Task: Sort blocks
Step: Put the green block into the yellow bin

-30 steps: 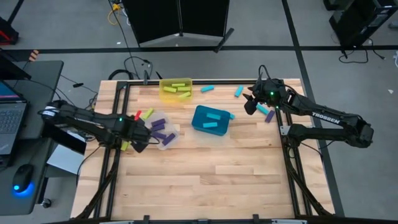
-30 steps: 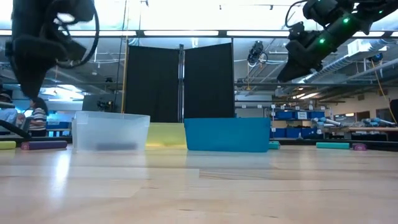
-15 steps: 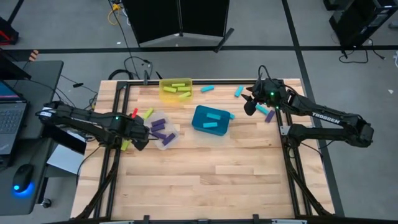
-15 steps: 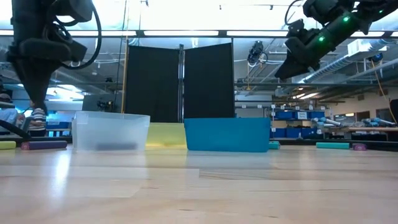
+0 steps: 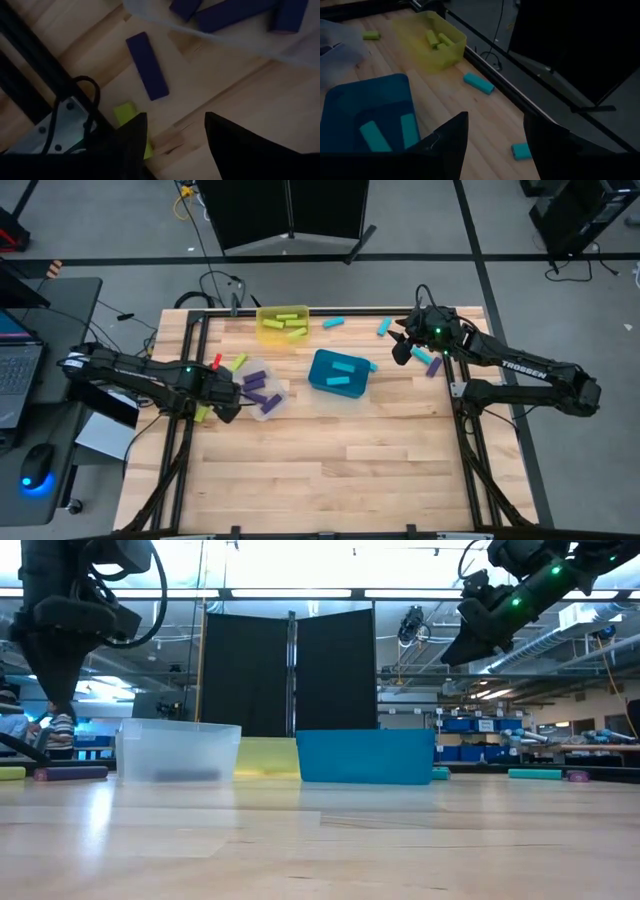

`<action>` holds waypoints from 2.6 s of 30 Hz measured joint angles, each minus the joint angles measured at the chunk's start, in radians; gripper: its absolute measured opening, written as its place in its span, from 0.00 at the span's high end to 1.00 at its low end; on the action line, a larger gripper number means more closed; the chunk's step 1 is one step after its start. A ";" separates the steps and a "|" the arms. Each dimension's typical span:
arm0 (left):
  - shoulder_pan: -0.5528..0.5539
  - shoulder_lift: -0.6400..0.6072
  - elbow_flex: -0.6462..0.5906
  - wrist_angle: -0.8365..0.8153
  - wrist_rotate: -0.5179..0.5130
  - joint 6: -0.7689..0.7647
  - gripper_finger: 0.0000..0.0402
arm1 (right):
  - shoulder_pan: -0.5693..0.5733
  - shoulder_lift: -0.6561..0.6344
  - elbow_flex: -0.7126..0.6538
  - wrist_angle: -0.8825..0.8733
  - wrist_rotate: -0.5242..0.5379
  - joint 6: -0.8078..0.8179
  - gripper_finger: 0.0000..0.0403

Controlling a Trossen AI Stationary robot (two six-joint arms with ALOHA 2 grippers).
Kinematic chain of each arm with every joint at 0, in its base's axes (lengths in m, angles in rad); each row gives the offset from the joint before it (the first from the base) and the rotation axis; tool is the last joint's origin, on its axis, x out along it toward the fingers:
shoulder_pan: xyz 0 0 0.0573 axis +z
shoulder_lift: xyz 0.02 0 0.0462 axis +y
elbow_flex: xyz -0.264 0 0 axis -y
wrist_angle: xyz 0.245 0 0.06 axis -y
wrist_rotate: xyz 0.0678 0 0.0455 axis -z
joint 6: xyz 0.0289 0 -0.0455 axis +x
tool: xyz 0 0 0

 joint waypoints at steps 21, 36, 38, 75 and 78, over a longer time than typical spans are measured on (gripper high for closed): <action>0.001 0.266 0.000 0.069 0.032 0.122 0.48 | 0.001 0.000 0.000 0.009 -0.025 -0.041 0.50; 0.014 0.285 -0.006 0.016 -0.004 0.245 0.48 | 0.034 0.000 0.000 0.008 -0.048 -0.050 0.50; 0.029 0.269 -0.033 0.014 -0.002 0.244 0.48 | 0.040 0.000 0.000 0.008 -0.048 -0.050 0.50; 0.820 0.246 0.193 0.110 0.056 0.643 0.48 | 0.053 0.000 0.000 0.083 -0.056 -0.107 0.50; 0.878 0.340 0.227 0.138 0.057 0.720 0.48 | 0.053 0.000 0.000 0.083 -0.083 -0.099 0.50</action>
